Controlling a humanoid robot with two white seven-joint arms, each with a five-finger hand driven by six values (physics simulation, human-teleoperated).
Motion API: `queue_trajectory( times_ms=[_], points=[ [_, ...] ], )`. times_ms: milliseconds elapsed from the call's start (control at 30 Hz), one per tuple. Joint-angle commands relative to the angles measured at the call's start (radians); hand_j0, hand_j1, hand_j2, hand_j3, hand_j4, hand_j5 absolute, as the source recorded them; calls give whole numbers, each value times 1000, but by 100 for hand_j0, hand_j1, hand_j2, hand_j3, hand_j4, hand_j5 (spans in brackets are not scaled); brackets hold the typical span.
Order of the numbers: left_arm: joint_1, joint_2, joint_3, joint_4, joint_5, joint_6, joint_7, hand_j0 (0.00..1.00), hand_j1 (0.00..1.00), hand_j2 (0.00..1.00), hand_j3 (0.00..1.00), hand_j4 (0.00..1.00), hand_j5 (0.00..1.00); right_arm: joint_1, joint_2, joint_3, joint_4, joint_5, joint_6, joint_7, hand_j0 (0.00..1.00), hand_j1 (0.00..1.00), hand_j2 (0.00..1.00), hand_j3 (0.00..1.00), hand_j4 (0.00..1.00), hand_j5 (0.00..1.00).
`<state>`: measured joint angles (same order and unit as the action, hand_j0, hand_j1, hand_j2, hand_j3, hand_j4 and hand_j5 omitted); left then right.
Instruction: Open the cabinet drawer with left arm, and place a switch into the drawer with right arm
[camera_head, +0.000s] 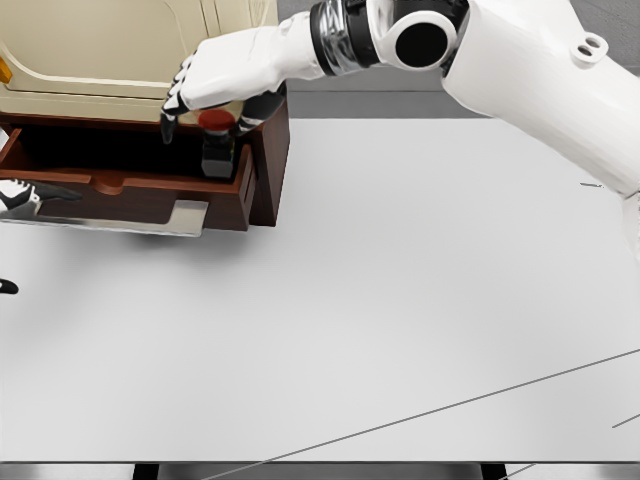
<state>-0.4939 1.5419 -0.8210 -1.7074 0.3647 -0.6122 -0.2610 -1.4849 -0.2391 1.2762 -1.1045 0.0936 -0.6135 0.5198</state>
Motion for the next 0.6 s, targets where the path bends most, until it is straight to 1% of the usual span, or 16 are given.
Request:
queue_trajectory(
  times_ms=[0,100,200,233,267,300,333,367,400,433,467,500,533,567],
  points=[
    [0,1,3,0,8,1,0,100,100,100,100,100,100,0,4,-6,5,-5,3,-1,93,93,93,93,93,93],
    [-2,1,8,0,8,1,2,100,100,100,100,100,100,12,26,-21,-5,-6,3,-9,93,93,93,93,93,93],
    [-5,-6,11,2,7,1,2,100,100,100,100,100,100,12,23,-24,-32,-8,3,-10,93,93,93,93,93,93],
    [-6,-11,11,2,7,1,2,100,100,100,100,100,100,12,17,-46,-57,-11,3,-12,93,93,93,93,93,93],
    [-6,-13,29,2,7,1,2,100,100,100,100,100,100,12,1,-57,-101,-11,3,-10,93,93,93,93,93,93],
    [-8,-16,34,0,7,1,2,100,100,100,100,100,100,12,-37,-57,-158,-12,3,-12,92,92,92,92,92,92],
    [-8,-17,48,2,5,1,2,100,100,100,100,100,100,3,-81,-57,-213,-15,3,-14,92,92,92,92,92,92],
    [-11,-23,51,2,3,1,0,100,100,100,100,100,100,-5,-155,-57,-311,-21,3,-18,92,92,92,92,92,92],
    [-20,-25,52,2,3,1,-1,100,100,100,100,100,100,-21,-221,-54,-344,-23,3,-20,92,92,92,92,92,92],
    [-37,-43,52,2,2,1,-4,100,100,100,100,100,100,-23,-287,-37,-385,-23,3,-63,100,100,100,100,100,100],
    [-43,-98,54,2,0,1,-15,100,100,100,100,100,100,-20,-391,3,-406,-21,3,-87,100,100,100,100,100,100],
    [-61,-143,59,2,0,1,-43,100,100,100,100,100,100,-20,-465,29,-423,-21,3,-107,100,100,100,100,100,100],
    [-72,-193,74,2,2,1,-104,100,100,100,100,100,100,-20,-566,77,-451,-18,3,-122,100,100,100,100,100,100],
    [-68,-236,95,2,0,1,-152,100,100,100,100,100,100,-20,-649,123,-506,-17,3,-121,100,100,100,100,100,100]
  ],
)
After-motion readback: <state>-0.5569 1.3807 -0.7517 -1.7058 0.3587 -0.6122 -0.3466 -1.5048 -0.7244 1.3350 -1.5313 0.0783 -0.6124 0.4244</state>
